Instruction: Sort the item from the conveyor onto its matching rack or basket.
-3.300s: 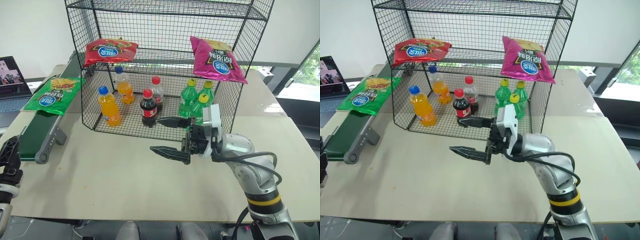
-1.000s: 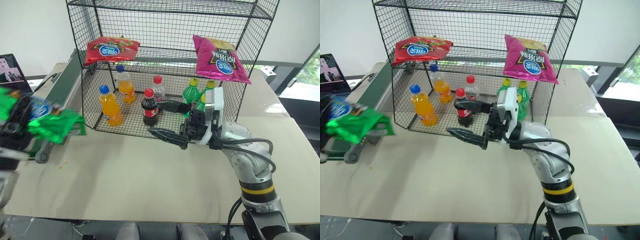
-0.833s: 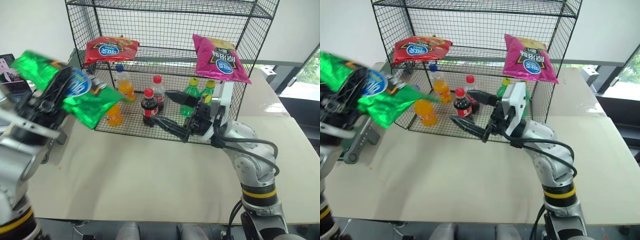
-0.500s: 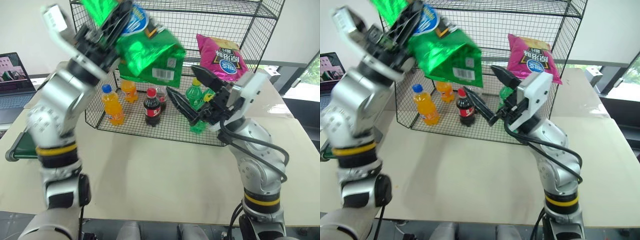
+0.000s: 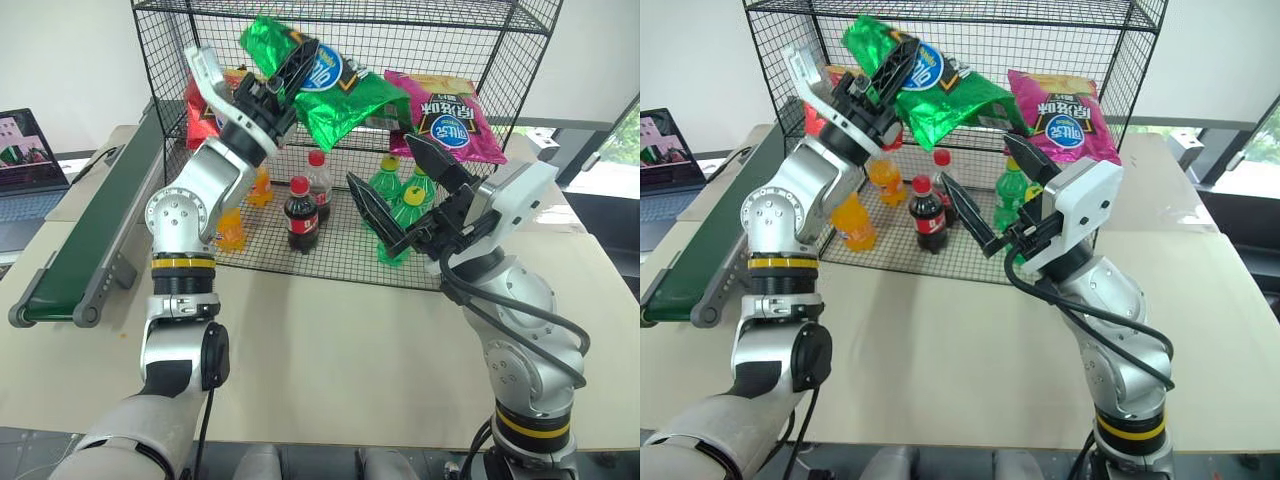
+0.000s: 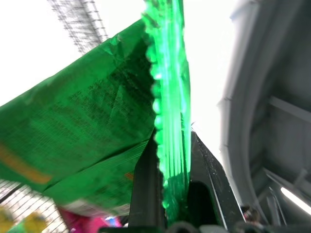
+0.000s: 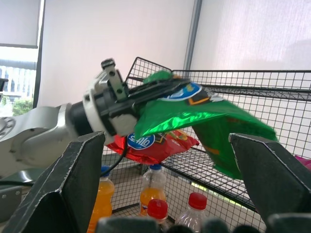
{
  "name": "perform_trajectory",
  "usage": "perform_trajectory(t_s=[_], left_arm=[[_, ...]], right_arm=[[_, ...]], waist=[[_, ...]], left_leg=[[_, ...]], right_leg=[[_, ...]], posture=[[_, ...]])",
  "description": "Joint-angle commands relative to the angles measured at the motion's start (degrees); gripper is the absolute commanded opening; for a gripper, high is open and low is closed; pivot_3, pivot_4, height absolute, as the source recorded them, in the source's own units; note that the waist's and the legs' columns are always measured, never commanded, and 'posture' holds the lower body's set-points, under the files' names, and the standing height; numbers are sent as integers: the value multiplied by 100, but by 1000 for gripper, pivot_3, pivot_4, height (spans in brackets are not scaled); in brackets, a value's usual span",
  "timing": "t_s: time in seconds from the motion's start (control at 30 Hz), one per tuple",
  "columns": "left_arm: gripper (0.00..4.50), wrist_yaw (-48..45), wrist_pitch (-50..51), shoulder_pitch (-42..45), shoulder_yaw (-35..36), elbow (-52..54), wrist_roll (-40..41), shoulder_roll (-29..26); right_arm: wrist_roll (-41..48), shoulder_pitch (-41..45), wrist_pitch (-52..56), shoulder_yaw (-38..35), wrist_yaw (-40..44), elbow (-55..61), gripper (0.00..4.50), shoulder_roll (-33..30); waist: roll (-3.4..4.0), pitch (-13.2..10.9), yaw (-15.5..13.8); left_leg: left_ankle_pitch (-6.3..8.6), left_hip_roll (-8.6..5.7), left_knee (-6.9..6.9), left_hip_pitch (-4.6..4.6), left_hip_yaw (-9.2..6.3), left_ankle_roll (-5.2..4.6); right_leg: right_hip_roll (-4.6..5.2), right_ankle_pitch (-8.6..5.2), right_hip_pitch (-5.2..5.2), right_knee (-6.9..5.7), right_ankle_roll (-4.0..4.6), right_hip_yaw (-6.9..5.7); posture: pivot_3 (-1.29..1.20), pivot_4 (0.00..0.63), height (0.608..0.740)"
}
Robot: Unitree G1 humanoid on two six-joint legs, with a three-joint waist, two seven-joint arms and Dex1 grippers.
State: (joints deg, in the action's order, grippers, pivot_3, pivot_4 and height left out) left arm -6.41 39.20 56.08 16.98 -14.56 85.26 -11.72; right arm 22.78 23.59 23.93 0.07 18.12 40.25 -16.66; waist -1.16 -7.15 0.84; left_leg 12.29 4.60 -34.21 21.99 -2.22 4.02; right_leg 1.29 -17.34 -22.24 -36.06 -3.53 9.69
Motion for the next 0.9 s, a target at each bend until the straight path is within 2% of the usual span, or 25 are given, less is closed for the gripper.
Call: perform_trajectory(t_s=[0.03, 0.27, 0.53, 0.73, 0.9], left_arm=[[36, 660, 49, -179, 95, 595, -40, 192], [36, 2048, -210, -346, 124, 1122, -238, 821], [36, 3485, -1372, 3, 393, 896, -1352, 1433], [36, 3442, -1614, 521, 366, 513, -1600, 1849], [36, 3216, -1485, 706, 301, 517, -1558, 1977]], right_arm=[[77, 113, -19, -82, 14, 92, 4500, -45], [116, 216, -70, -73, 97, -122, 4500, -59], [57, 197, -93, 55, 86, -145, 4500, -13], [-38, 233, -107, 113, 30, -161, 4500, 6], [-85, 224, -90, 68, 2, -137, 4500, -30]], waist=[[-1, 0, -24], [-1, 0, -77], [-2, -1, -79], [-3, -2, -112], [-4, -2, -112]], left_leg=[[0, 0, -3, 2, -2, 0], [1, -6, -34, 20, -14, -2], [2, -10, -42, 20, -19, -3], [1, -16, -43, 27, -25, -2], [1, -19, -44, 30, -31, -2]], right_leg=[[1, 0, 0, -2, 0, 0], [1, 9, 3, 1, -13, -1], [1, 9, 7, 0, -14, -1], [2, 10, 8, 4, -15, -1], [1, 10, 9, 8, -17, -1]], posture=[[0, 150, 740], [0, 150, 740], [0, 150, 740], [0, 150, 740], [0, 150, 740]])
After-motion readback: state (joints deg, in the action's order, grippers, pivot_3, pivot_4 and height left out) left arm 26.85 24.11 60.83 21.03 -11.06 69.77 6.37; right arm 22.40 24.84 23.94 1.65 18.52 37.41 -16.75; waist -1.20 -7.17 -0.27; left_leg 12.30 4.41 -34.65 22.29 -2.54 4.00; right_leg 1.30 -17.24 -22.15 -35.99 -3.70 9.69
